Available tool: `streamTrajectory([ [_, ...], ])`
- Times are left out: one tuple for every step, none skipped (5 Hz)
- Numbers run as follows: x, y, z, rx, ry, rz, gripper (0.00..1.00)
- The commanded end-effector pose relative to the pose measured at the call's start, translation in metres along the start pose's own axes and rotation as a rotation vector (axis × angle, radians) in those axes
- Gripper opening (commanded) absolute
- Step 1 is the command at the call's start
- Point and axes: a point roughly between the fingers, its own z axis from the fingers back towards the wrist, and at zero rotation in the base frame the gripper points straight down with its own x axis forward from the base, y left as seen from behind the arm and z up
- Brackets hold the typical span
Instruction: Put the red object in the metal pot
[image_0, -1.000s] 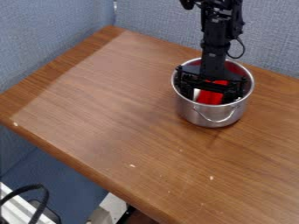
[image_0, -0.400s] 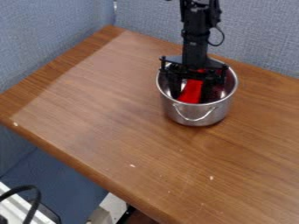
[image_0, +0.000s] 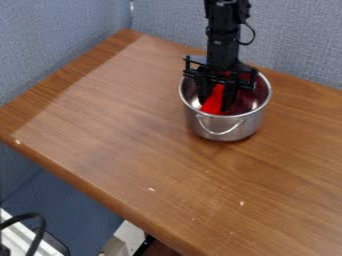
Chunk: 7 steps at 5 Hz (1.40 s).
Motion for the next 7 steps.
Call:
streamTrajectory([
  [0.011, 0.012, 0.009, -0.007, -0.044, -0.019, 0.0],
  [0.013, 0.01, 0.014, -0.007, -0.04, 0.001, 1.0],
  [0.015, 0.016, 0.019, -0.007, -0.033, 0.0, 1.0],
  [0.019, 0.023, 0.026, -0.007, -0.036, -0.003, 1.0],
  [0.02, 0.023, 0.028, 0.002, -0.041, -0.005, 0.0],
  [0.02, 0.021, 0.03, 0.008, -0.041, -0.01, 1.0],
  [0.021, 0.02, 0.031, 0.011, -0.038, -0.016, 0.0],
])
